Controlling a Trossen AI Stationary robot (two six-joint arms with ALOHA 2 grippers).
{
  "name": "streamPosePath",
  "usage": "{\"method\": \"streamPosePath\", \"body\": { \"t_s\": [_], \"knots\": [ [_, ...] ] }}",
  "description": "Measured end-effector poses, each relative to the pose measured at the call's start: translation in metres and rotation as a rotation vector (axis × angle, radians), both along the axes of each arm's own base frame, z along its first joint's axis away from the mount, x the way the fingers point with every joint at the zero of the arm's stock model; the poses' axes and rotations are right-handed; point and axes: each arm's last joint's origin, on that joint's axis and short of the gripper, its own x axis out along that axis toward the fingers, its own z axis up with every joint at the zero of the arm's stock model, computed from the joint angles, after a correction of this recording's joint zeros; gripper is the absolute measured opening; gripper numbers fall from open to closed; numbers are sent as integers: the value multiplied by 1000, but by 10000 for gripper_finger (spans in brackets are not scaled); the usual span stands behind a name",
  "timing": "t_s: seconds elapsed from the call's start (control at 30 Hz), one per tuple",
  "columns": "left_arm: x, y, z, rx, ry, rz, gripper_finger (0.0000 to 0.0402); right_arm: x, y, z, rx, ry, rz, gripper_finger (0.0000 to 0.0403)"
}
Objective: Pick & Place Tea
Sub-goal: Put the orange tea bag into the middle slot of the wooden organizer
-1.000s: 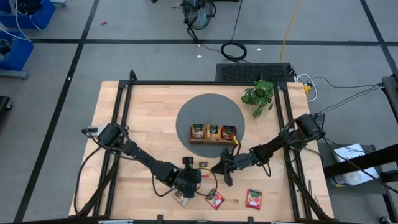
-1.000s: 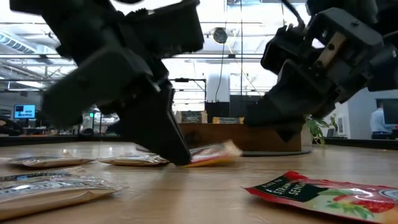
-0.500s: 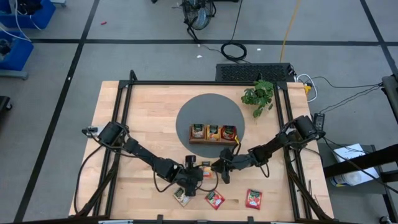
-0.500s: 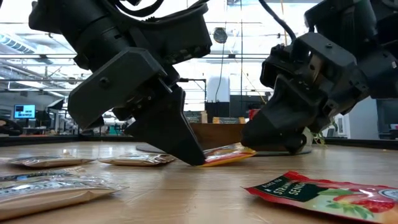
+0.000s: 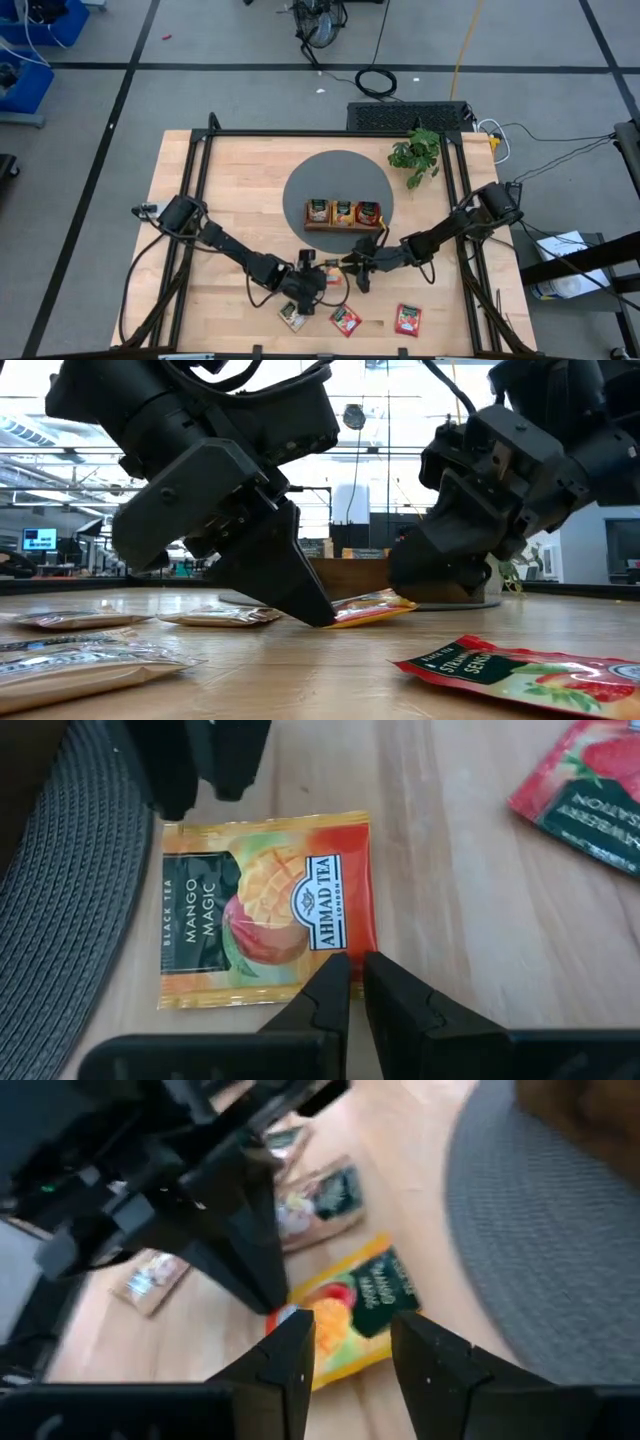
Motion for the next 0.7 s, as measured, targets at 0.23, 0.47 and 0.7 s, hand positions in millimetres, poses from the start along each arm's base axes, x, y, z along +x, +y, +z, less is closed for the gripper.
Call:
{"method": "streamPosePath", "body": {
  "t_s": [0.23,0.47,0.7],
  "knots": [
    [-2,7,-6,-16,-5,28,42,-9,-4,-4,20,151,-55,124],
    [-1,7,-6,-31,-31,26,42,-9,-4,-4,27,147,-58,124],
    [-1,6,-6,-33,-34,24,42,-8,-3,-3,34,134,-55,124]
  ]
}}
